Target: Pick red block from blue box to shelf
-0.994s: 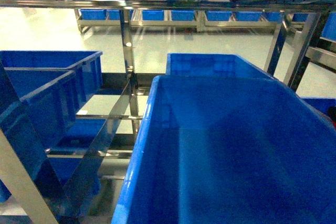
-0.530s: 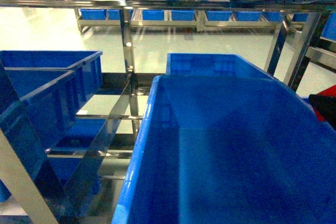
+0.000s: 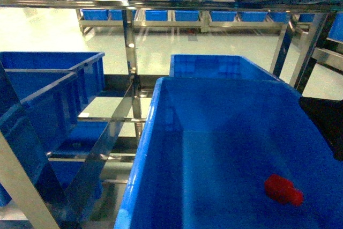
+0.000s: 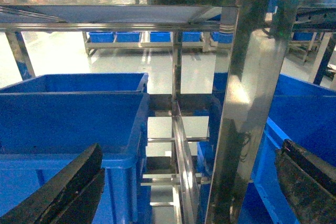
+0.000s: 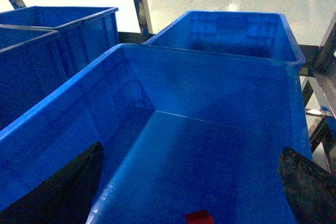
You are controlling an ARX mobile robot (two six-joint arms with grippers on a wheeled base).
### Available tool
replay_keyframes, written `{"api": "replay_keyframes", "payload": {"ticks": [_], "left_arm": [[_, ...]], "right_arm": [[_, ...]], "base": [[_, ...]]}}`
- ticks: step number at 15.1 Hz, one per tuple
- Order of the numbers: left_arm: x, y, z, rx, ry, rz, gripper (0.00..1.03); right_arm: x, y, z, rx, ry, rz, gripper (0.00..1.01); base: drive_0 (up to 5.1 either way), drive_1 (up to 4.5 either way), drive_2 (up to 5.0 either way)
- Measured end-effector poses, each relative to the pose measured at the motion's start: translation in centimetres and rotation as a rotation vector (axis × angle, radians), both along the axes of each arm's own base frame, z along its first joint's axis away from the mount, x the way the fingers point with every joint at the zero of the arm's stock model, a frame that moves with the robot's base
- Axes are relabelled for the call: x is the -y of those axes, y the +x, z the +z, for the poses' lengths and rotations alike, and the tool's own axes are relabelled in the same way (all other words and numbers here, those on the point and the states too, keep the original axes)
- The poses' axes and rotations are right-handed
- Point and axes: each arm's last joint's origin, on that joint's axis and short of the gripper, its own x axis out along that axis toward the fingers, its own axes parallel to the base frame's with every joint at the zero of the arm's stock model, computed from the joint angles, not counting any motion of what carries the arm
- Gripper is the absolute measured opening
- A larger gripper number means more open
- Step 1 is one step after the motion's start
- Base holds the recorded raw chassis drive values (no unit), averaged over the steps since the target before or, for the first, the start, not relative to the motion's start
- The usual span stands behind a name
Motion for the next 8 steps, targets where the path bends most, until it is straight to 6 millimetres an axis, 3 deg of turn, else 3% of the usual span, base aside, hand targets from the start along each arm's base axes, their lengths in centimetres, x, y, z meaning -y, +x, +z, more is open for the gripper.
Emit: {"api": "replay_keyframes", "payload": {"ticks": [4,8], "left_arm": [[0.0,0.0,0.0,0.000,0.000,0.000,0.98],[0.0,0.0,0.0,0.000,0.000,0.000,0.98]], "right_arm": [[-0.7,-3.3,1.5,-0.013,0.006,0.046,0.98],[0.7,-6.7,3.3,-0.067,0.008,-0.007,0.98]], "base": [[0.0,0.00,0.0],[0.0,0.00,0.0]]}}
